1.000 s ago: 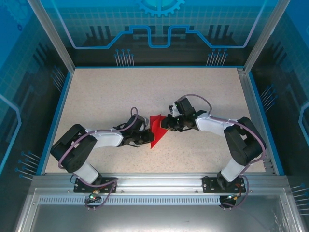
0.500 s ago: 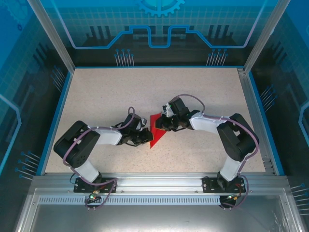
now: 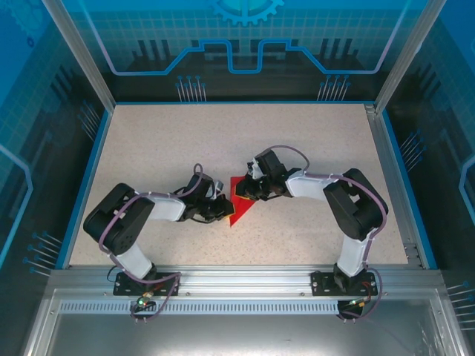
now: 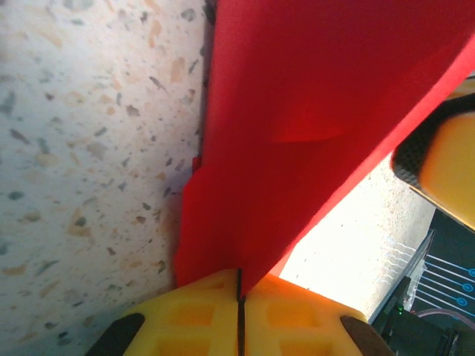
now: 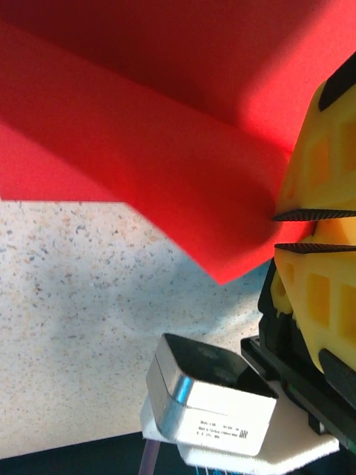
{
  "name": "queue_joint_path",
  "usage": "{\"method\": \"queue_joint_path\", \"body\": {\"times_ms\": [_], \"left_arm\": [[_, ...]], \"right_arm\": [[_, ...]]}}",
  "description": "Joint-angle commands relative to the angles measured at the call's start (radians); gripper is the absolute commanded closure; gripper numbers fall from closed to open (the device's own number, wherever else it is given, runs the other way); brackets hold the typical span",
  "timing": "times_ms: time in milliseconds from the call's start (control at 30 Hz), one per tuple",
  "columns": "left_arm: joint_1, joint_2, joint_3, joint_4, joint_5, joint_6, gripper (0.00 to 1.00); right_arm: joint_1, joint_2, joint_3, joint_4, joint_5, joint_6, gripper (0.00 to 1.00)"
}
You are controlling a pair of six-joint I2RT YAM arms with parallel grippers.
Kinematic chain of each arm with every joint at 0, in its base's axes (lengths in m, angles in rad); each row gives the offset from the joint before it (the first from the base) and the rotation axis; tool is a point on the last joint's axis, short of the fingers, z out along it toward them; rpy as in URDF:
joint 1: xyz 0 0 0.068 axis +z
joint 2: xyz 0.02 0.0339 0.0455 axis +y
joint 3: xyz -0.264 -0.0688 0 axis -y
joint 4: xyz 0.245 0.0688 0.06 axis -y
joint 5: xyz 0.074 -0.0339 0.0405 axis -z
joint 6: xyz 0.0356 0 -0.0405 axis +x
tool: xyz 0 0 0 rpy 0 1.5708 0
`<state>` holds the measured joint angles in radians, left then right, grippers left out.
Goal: Fold a paper plane with a square sheet of paper (pick it up from the middle)
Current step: Fourth fold the wing at the center of the table.
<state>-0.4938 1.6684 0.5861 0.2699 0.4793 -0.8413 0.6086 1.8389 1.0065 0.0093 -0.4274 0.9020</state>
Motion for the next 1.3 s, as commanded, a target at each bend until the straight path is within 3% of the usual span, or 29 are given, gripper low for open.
{"method": "queue_joint_path", "body": {"times_ms": [0,467,967,1267], "left_arm": [[0.02,0.016,-0.006,-0.001,0.049,-0.027,0.9],[0.028,0.095,0.058,-0.041,0.121,-0.029,0.91],[0.029,0.104,0.063,-0.066,0.131,-0.024,0.91],[0.031,0.115,0.077,-0.104,0.145,-0.002,0.91]], "right_arm": [[0.002,0.017,0.021,-0.003,0.007,0.014,0.81],[0.018,-0.009,0.043,0.005,-0.053,-0.017,0.8],[0.006,0.089,0.08,-0.018,0.014,0.012,0.8],[0.002,0.032,0.049,-0.026,0.032,0.009,0.8]]}}
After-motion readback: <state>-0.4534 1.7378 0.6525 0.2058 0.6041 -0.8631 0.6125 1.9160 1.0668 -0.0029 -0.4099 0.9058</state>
